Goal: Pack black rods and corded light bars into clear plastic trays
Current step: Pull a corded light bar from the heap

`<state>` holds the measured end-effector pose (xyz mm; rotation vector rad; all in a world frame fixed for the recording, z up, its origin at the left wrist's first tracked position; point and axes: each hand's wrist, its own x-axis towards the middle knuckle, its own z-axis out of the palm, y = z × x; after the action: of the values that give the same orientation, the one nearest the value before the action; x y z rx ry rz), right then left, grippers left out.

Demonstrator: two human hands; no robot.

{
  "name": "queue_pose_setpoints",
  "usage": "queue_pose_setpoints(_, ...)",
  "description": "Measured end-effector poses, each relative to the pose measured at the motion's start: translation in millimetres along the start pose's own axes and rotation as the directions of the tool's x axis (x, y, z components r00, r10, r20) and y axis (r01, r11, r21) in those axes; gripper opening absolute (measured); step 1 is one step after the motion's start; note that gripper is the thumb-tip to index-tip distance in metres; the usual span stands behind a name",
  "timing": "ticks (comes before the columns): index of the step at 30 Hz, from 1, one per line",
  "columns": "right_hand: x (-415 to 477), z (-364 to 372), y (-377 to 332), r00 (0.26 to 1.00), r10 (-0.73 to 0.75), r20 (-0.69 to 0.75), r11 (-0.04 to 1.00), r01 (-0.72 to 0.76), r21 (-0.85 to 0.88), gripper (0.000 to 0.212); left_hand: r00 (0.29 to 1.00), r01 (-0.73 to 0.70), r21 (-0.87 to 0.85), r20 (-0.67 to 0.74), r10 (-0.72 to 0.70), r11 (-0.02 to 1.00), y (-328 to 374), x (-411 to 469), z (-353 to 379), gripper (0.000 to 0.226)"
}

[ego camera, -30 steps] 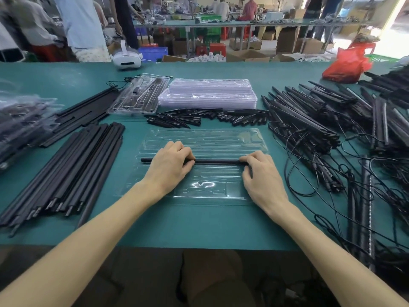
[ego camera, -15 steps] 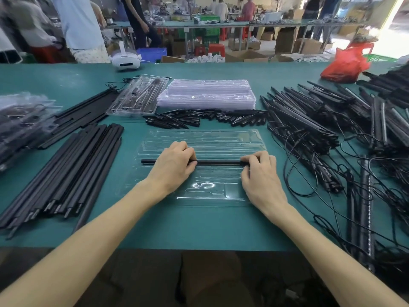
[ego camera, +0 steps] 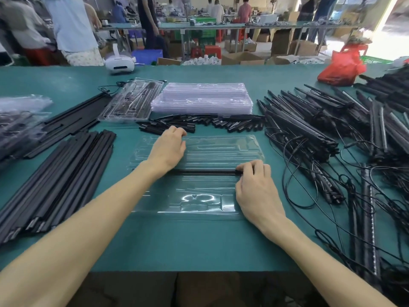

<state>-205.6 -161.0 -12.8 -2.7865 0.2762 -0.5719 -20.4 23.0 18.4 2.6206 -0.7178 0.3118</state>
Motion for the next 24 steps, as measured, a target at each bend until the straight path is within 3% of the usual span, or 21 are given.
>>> queue_pose_setpoints(7, 0, 4, -2, 1.0, 0.003, -0.022, 0.999, -0.004, -0.037, 0.032, 0.994, 0.01, 0.087, 0.108, -0.019, 0.996, -16, 45, 5, 0.049)
queue_pose_setpoints(12, 0, 4, -3, 0.997, 0.009, -0.078, 0.999, -0.013, -0.053, 0.027, 0.975, -0.041, 0.233, 0.22, -0.012, 0.972, -17, 63, 13, 0.04)
queue_pose_setpoints(16, 0, 6, -3, 0.996, 0.0, -0.085, 0.997, -0.007, -0.081, 0.026, 0.99, -0.062, 0.318, 0.139, 0.018, 0.946, -16, 69, 14, 0.044)
queue_pose_setpoints(20, -1, 7, -2, 0.996, 0.007, -0.089, 0.995, -0.015, -0.094, 0.026, 0.993, -0.089, 0.408, 0.103, 0.051, 0.909, -14, 68, 18, 0.03)
queue_pose_setpoints(24, -2, 6, -2, 0.997, 0.012, -0.073, 0.996, -0.019, -0.092, 0.026, 0.997, -0.082, 0.359, 0.042, 0.072, 0.93, -14, 66, 18, 0.02)
